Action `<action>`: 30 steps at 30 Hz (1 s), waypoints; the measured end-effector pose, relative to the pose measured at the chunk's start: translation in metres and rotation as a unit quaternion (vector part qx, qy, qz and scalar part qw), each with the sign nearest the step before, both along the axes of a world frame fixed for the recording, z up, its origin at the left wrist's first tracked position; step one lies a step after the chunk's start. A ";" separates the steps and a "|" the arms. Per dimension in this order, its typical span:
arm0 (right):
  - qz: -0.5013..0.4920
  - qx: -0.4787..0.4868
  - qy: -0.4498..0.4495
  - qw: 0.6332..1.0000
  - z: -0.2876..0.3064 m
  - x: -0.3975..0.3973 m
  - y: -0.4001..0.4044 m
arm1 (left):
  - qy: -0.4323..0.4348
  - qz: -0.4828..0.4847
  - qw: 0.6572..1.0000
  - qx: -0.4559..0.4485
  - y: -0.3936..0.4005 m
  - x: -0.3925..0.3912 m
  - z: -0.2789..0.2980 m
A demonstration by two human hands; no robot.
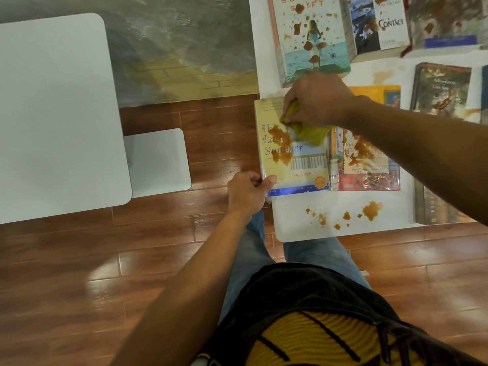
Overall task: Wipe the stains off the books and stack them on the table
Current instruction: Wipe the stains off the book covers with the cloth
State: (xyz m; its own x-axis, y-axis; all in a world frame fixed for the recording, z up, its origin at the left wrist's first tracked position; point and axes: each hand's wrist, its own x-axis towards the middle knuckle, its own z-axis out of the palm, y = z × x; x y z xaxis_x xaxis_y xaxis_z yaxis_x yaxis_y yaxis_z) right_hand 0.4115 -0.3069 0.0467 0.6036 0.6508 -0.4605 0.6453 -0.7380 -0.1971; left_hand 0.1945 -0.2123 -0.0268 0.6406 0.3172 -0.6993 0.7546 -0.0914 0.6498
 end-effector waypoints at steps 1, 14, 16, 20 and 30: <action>-0.006 0.003 -0.006 1.000 -0.001 -0.001 -0.001 | 0.003 0.003 1.000 -0.001 0.000 0.000 0.000; -0.041 -0.003 -0.001 0.999 -0.004 -0.014 -0.016 | 0.015 -0.005 1.000 0.001 0.000 0.002 0.000; -0.025 -0.021 0.011 0.999 -0.003 -0.017 -0.017 | 0.016 -0.014 1.000 0.009 0.000 0.003 0.000; -0.060 -0.002 -0.008 0.998 -0.004 -0.021 -0.021 | 0.012 -0.022 1.000 0.012 0.000 0.002 -0.001; -0.070 -0.008 0.043 0.997 -0.003 -0.041 -0.031 | 0.018 -0.019 1.000 0.013 0.001 0.003 -0.002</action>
State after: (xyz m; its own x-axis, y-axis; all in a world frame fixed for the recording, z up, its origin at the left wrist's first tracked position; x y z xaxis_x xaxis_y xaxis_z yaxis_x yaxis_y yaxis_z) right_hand 0.3705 -0.3383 0.0437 0.6457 0.5546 -0.5248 0.5169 -0.8234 -0.2341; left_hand 0.1973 -0.2115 -0.0291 0.6271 0.3110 -0.7141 0.7731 -0.1370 0.6193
